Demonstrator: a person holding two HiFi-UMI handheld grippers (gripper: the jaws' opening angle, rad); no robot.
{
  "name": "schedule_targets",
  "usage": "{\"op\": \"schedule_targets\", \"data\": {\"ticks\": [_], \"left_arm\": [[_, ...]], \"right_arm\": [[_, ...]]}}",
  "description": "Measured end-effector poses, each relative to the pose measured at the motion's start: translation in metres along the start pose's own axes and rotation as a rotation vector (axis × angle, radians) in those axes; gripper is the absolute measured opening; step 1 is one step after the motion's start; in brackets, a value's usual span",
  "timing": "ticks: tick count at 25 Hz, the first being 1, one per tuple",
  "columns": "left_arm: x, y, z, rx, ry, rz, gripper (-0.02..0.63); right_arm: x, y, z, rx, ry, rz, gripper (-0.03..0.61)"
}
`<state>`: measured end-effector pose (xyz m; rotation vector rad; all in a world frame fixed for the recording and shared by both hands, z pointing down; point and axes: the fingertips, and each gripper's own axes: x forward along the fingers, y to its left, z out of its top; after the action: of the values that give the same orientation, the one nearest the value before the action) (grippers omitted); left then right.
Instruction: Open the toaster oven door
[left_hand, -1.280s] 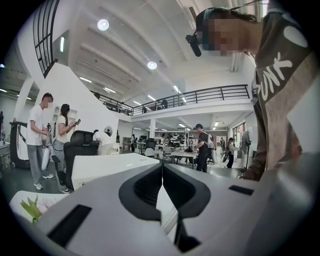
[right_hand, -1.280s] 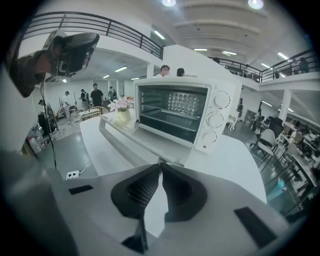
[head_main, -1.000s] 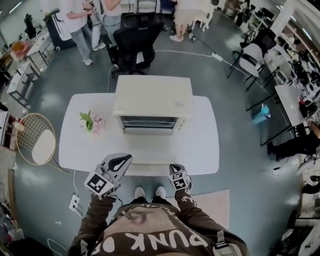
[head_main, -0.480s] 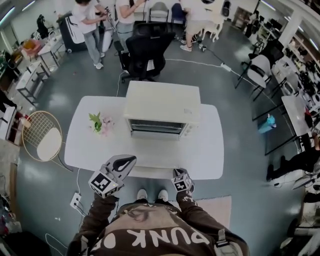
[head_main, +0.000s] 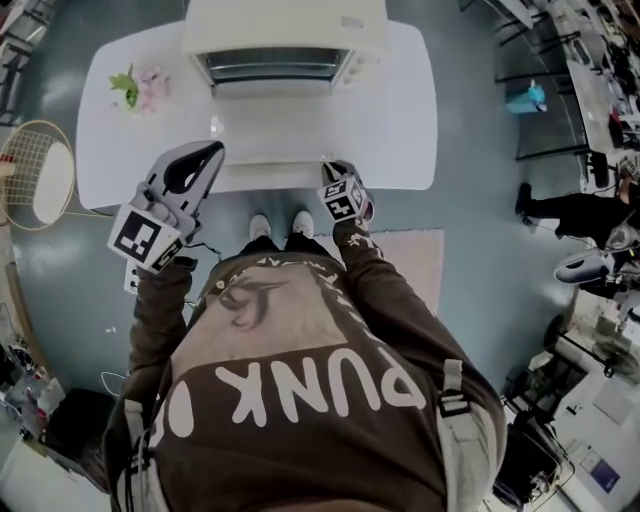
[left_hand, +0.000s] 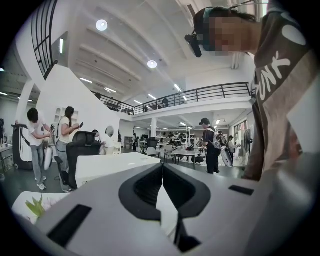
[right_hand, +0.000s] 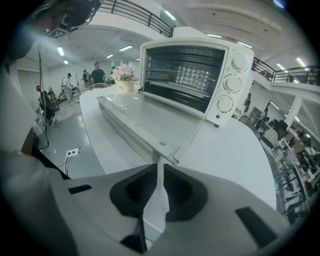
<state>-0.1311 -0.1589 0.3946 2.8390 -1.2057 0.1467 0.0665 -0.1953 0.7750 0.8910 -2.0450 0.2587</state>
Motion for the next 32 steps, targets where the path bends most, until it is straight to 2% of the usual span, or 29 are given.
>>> {"op": "schedule_targets", "data": {"ticks": [10,13,16,18,20,25,27,29,31,32], "left_arm": [[0.002,-0.002,-0.001,0.0,0.001,-0.007,0.006],[0.004,0.001,-0.002,0.01,-0.004,-0.001,0.006],[0.002,0.0,-0.005,0.005,-0.022,0.002,0.006],[0.006,0.003,-0.004,0.014,-0.052,-0.006,0.006],[0.01,0.007,-0.007,0.012,-0.035,-0.008,0.006],[0.016,0.004,0.006,0.021,-0.03,-0.025,0.006],[0.02,-0.002,0.011,0.032,-0.039,-0.033,0.006],[0.024,-0.008,0.013,0.016,-0.052,-0.035,0.006],[0.026,-0.005,0.016,-0.014,-0.056,-0.027,0.006],[0.026,-0.001,0.02,-0.003,-0.053,-0.028,0.006]], "right_arm": [[-0.007,-0.012,-0.018,0.021,0.003,-0.029,0.051],[-0.013,-0.031,-0.016,0.059,-0.067,-0.058,0.052],[-0.047,-0.057,-0.011,0.17,-0.203,-0.093,0.052],[-0.076,-0.078,0.021,0.179,-0.345,-0.093,0.051],[-0.11,-0.086,0.069,0.144,-0.48,-0.057,0.051],[-0.19,-0.059,0.193,0.047,-0.714,0.107,0.05],[-0.216,-0.043,0.229,0.01,-0.783,0.181,0.051],[-0.232,-0.027,0.249,-0.026,-0.818,0.239,0.052],[-0.24,-0.017,0.265,-0.053,-0.821,0.268,0.052],[-0.248,-0.013,0.28,-0.067,-0.837,0.271,0.051]]}}
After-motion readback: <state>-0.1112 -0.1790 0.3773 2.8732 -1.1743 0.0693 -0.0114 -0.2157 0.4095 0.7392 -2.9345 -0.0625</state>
